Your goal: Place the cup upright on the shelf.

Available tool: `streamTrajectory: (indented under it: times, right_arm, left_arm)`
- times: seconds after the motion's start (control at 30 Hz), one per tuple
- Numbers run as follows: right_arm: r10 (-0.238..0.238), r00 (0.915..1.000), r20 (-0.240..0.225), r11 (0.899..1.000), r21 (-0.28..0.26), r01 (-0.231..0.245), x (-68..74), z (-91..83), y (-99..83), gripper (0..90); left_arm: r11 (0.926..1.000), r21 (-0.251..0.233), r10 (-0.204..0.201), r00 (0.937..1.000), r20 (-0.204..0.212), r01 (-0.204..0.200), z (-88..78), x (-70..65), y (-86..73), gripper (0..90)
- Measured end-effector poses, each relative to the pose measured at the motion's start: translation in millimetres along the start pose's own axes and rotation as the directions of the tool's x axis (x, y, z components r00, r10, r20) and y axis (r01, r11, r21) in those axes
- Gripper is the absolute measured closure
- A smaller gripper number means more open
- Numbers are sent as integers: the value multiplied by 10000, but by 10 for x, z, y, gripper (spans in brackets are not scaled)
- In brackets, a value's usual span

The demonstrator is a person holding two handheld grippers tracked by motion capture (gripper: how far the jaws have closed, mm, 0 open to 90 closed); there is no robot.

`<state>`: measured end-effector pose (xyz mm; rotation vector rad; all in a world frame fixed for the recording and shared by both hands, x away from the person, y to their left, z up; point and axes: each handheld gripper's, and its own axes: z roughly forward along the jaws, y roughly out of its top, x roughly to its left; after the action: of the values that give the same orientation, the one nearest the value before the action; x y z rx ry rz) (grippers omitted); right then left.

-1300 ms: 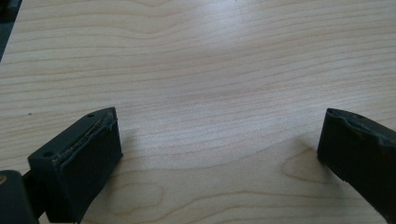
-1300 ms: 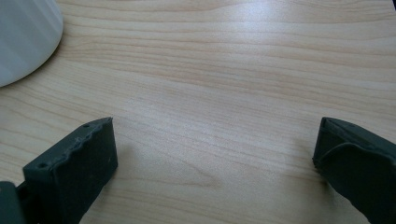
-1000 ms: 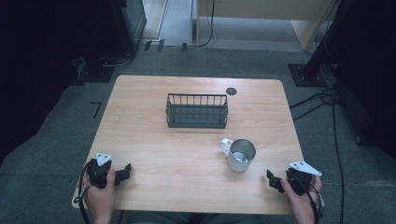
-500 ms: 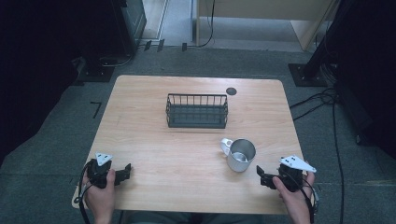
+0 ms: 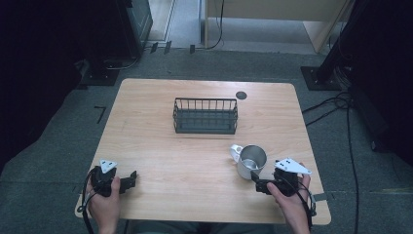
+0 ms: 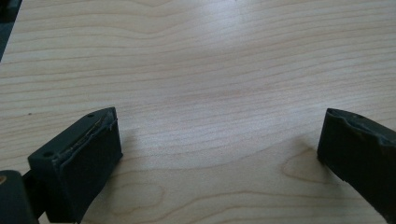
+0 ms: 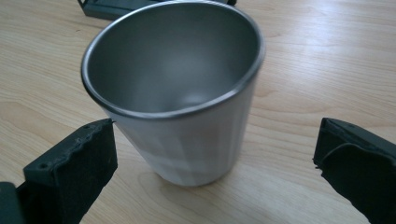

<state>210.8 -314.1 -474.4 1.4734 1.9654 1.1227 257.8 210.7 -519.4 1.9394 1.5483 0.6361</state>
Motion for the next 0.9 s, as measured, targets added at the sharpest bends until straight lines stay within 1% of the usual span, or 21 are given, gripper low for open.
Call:
streamTrajectory:
  times: [0.03,0.1,0.27,0.3,0.37,0.4,0.57,0.6,0.77,0.8,0.9]
  right_arm:
    - [-45,10000,-8,10000,-7,45,41,37,18,0]
    - [7,10000,-21,10000,-16,-7,70,62,34,0]
    - [18,10000,-19,10000,-1,-18,113,113,58,0]
    - [2,10000,92,9999,107,-3,136,147,70,0]
    - [3,9999,121,9999,101,-4,139,156,75,0]
    - [158,9998,140,9999,58,-159,159,181,88,0]
    - [170,9993,337,9998,116,-174,198,242,106,0]
    - [288,9986,437,9995,141,-295,216,273,114,0]
    - [462,9974,545,9988,118,-469,235,321,122,0]
    - [595,9960,661,9981,143,-605,251,351,124,0]
    - [665,9946,793,9974,217,-684,267,381,123,0]
  left_arm:
    - [10000,16,19,10000,-2,-19,-1,1,0,0]
    - [10000,-2,-2,10000,-1,2,0,0,0,0]
    - [10000,-1,-1,10000,-1,1,0,0,0,0]
    - [10000,-1,-2,10000,-1,2,0,0,0,0]
    - [10000,15,18,10000,-1,-18,-1,1,0,0]
    - [10000,0,-3,10000,1,3,0,0,0,0]
    - [10000,2,2,10000,0,-2,0,0,0,0]
    - [10000,1,0,10000,-1,0,0,0,0,0]
    - [10000,-1,1,10000,0,-1,0,0,0,0]
    - [10000,0,3,10000,-1,-3,0,0,0,0]
    - [10000,1,1,10000,0,-1,0,0,0,0]
